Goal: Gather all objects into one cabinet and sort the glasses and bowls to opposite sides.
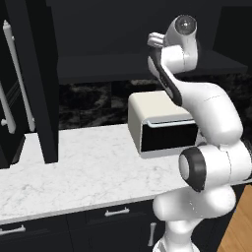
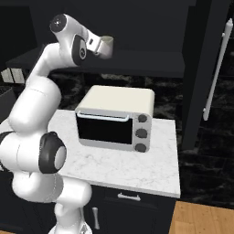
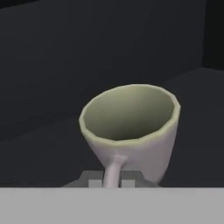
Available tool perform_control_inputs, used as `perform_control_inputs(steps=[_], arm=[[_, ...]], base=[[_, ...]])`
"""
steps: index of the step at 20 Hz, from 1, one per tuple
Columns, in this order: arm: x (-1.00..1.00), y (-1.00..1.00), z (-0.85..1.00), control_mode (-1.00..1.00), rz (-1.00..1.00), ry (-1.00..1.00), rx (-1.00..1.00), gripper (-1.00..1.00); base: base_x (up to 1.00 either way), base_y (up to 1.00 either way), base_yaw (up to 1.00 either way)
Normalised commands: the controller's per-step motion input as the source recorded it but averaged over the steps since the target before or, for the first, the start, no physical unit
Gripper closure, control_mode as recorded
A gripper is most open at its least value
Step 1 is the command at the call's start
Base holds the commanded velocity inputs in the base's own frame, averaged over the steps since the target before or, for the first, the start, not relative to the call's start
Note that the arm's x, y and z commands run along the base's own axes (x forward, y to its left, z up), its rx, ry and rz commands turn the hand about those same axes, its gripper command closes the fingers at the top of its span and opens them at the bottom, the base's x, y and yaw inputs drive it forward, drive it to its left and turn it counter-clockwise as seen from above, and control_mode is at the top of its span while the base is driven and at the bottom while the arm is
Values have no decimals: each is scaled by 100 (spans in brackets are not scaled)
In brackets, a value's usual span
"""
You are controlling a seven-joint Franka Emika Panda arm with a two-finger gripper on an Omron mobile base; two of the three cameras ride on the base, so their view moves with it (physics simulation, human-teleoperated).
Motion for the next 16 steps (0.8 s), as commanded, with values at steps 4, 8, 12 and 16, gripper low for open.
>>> perform_control_inputs(steps=[4,8,12,16], arm=[[-100,0,-6,-100,4,-18,13,100],[-100,17,6,-100,17,-9,13,100],[-100,28,4,-100,16,-4,4,100],[-100,26,2,-100,10,-4,0,100]], base=[[0,0,0],[0,0,0],[0,0,0],[0,0,0]])
